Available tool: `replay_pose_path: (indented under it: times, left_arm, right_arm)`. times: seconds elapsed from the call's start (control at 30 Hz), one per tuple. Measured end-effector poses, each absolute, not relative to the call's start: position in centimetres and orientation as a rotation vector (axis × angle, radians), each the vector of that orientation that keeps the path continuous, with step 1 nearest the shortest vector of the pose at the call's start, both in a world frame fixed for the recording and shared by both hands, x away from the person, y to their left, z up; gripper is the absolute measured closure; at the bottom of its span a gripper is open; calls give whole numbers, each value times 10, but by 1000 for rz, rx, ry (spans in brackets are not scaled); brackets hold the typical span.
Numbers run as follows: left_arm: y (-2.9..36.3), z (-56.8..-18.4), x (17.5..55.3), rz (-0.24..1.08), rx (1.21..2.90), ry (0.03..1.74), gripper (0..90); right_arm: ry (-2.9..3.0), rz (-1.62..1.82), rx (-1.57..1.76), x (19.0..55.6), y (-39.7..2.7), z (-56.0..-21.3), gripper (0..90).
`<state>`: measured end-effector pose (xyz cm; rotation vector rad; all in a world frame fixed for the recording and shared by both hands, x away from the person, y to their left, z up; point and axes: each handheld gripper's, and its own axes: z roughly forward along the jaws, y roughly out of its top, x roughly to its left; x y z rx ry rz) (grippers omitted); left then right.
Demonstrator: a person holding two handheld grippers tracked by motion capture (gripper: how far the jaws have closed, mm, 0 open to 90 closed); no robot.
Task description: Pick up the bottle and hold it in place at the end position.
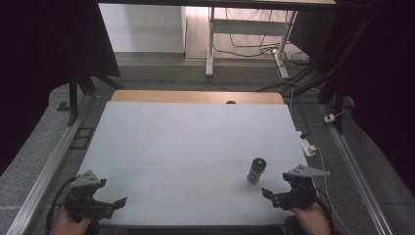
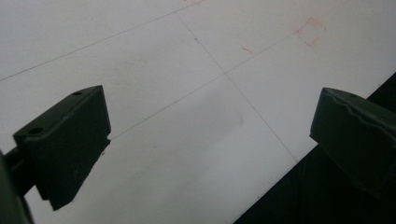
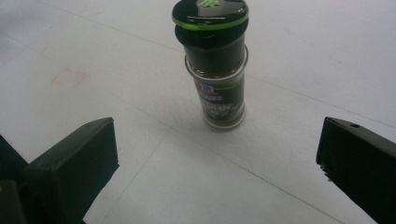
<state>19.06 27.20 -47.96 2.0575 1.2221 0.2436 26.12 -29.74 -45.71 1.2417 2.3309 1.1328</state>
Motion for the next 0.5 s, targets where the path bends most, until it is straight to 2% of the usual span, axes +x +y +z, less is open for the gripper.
replay_pose_path:
  times: [0.5]
  left_arm:
    - [272,-480,191,236,2055,1223,0]
  right_arm:
    - [2358,1148,1180,278,-287,-462,0]
